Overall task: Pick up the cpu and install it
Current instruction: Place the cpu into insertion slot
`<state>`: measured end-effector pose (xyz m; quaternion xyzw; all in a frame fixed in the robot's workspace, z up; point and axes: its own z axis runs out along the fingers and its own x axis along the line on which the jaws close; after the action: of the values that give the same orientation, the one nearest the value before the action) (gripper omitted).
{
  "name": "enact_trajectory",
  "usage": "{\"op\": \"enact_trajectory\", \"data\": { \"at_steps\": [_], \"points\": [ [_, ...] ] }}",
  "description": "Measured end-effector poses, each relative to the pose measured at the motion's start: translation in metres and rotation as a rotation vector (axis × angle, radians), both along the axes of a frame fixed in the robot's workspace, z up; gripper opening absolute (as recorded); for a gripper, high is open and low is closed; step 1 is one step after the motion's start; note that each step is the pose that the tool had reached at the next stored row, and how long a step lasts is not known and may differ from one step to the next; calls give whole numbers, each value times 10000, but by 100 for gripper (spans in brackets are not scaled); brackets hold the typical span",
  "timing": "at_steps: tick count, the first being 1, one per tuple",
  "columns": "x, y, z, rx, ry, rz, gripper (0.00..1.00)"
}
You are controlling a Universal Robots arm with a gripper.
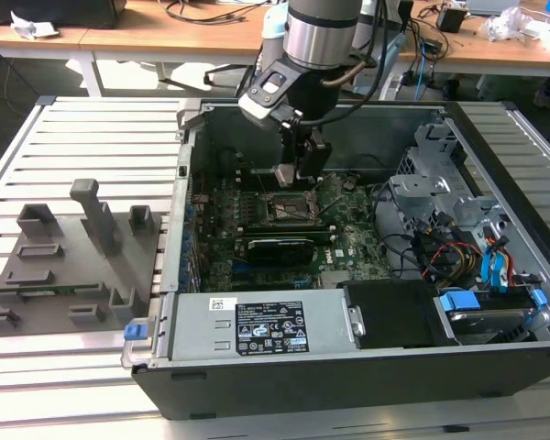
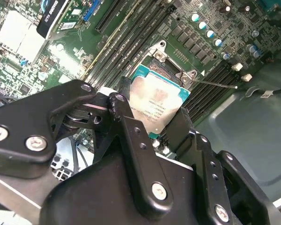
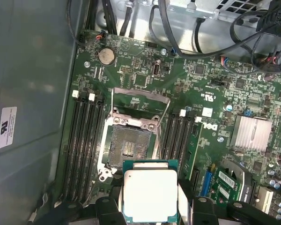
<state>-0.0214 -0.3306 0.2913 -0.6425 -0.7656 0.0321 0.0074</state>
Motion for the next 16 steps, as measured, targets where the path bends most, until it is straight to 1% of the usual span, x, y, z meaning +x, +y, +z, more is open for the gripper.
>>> {"op": "enact_trajectory", "data": {
  "at_steps": [2, 7, 9, 12, 13, 16],
  "points": [
    [0, 0, 0, -1, 1, -152, 55],
    [0, 0, -1, -8, 0, -771, 55],
    [0, 0, -1, -11, 1, -946, 55],
    [0, 0, -3, -12, 1, -1318, 55],
    [0, 0, -3, -13, 0, -1513, 55],
    [0, 0, -3, -15, 0, -1571, 55]
  ]
}}
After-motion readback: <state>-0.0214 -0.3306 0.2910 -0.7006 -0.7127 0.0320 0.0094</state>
